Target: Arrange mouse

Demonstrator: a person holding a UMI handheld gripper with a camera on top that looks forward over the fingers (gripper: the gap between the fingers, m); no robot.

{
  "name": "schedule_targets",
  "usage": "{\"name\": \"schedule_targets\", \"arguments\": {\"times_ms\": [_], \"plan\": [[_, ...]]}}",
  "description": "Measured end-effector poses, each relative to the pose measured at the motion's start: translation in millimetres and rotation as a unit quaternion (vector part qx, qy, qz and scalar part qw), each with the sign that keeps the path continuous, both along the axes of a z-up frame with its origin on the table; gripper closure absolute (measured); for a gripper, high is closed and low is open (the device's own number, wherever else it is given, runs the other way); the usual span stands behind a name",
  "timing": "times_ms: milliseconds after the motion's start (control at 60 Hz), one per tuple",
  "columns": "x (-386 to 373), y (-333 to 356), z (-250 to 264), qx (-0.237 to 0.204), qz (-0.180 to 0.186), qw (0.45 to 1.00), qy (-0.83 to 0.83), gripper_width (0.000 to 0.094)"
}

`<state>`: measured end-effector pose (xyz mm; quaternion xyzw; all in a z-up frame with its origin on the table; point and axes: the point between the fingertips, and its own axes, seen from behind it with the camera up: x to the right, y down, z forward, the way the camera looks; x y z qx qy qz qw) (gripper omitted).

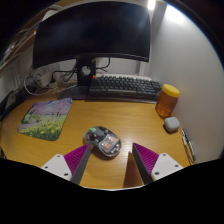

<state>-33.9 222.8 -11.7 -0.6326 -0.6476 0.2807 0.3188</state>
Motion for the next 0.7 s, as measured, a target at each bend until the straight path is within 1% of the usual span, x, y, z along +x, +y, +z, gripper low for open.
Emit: {"name": "schedule_targets", "arguments": {"times_ms": [117,333,400,433,517,550,650,700], "plan": [[-19.2,0.6,-0.7,-0.002,0.001,1.0,0.008,0.0071],[-50.0,9.5,0.7,0.004,-0.01,1.0,0.01,0.0074],[-55.4,9.9,-0.4,0.003,-0.013,1.0,0.01,0.0094],[-57.2,9.4,-0.9,-0.001,-0.013,1.0,0.01,0.0132],[-58.4,0.7,-3.0,-0.015,-0.007,1.0,0.009,0.0468],[-58.0,1.5,-2.9,-0.006,-0.007,1.0,0.009,0.0475],[-59.6,-0.1,0.3,0.018,0.0,1.0,0.009,0.0543],[-59.6,-3.0,4.1,0.013,0.001,1.0,0.008,0.0559]]}}
